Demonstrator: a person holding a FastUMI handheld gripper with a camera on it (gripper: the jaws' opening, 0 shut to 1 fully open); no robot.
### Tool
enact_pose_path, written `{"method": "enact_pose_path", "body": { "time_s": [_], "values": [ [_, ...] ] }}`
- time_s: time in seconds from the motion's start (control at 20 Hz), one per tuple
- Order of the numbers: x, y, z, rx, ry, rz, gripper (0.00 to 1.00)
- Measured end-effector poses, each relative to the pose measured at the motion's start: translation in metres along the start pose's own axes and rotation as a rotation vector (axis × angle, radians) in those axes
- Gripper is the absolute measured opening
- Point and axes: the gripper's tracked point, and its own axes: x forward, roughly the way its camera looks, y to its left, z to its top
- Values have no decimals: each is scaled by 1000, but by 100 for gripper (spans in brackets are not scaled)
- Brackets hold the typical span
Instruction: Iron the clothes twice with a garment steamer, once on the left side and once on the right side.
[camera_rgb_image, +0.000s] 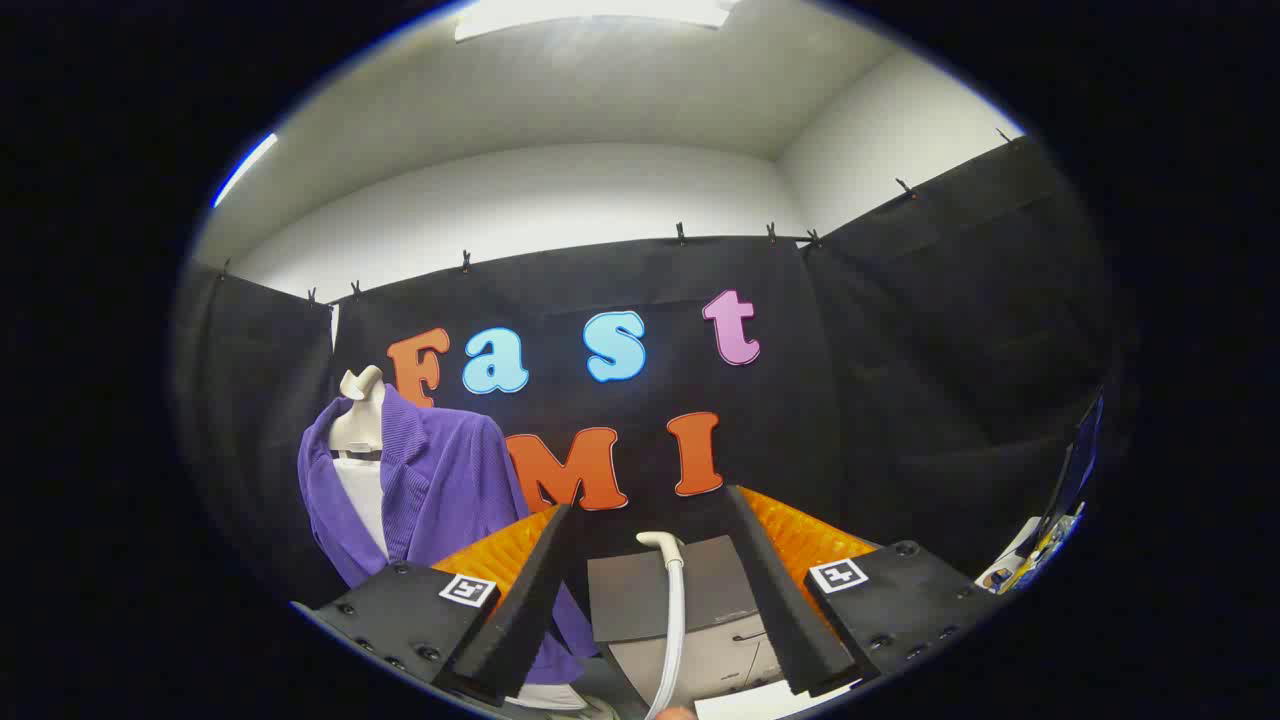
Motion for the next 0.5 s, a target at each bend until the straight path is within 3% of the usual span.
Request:
{"method": "enact_pose_path", "body": {
  "time_s": [0.5],
  "values": [
    [5, -4, -8, 2, 22, -6, 98]
  ]
}}
